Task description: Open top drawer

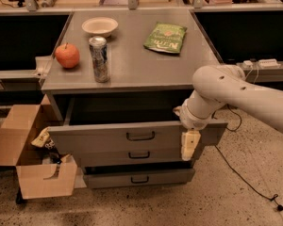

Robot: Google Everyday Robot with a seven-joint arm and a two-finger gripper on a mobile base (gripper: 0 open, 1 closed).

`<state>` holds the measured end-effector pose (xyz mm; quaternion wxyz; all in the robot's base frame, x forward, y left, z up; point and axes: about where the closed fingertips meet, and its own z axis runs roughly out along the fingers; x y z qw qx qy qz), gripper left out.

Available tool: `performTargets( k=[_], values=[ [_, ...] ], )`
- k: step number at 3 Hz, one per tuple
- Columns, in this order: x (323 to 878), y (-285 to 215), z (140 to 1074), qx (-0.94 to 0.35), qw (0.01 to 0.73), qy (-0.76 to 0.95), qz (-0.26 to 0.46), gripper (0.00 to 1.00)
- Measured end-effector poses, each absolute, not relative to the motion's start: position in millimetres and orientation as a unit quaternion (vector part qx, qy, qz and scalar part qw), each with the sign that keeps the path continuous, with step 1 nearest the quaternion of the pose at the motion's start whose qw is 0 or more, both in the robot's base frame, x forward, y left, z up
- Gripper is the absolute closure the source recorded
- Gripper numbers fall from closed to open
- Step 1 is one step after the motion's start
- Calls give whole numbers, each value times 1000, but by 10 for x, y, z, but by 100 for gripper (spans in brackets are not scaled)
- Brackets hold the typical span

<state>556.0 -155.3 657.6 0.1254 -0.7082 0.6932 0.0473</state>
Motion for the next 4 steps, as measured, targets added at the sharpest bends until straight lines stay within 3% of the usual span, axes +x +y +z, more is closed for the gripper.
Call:
performTargets(
  k=[1, 2, 4],
  values=[
    [5417, -1615, 6544, -711, 97, 693, 63, 16],
    [5127, -1724, 6579, -706, 79, 700, 71, 47],
    [4764, -1858, 6516, -692, 84, 711, 87, 93]
  ],
)
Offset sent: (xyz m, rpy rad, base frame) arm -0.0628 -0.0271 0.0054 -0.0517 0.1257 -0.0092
